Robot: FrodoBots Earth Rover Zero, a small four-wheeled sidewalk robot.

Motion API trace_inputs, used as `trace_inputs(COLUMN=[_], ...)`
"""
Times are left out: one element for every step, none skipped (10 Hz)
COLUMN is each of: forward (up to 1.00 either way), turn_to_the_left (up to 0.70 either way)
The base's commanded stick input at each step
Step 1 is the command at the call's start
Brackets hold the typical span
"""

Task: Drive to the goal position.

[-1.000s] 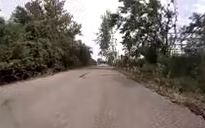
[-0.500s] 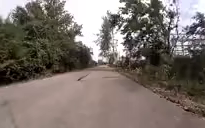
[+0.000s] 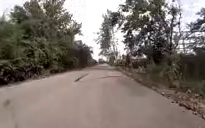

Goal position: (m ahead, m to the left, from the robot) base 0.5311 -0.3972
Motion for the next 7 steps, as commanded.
trace_inputs(forward=[0.7, 0.7, 0.7, 0.7, 0.7, 0.7, 0.7], turn_to_the_left=[0.0, 0.0, 0.0, 0.0, 0.0, 0.0, 0.0])
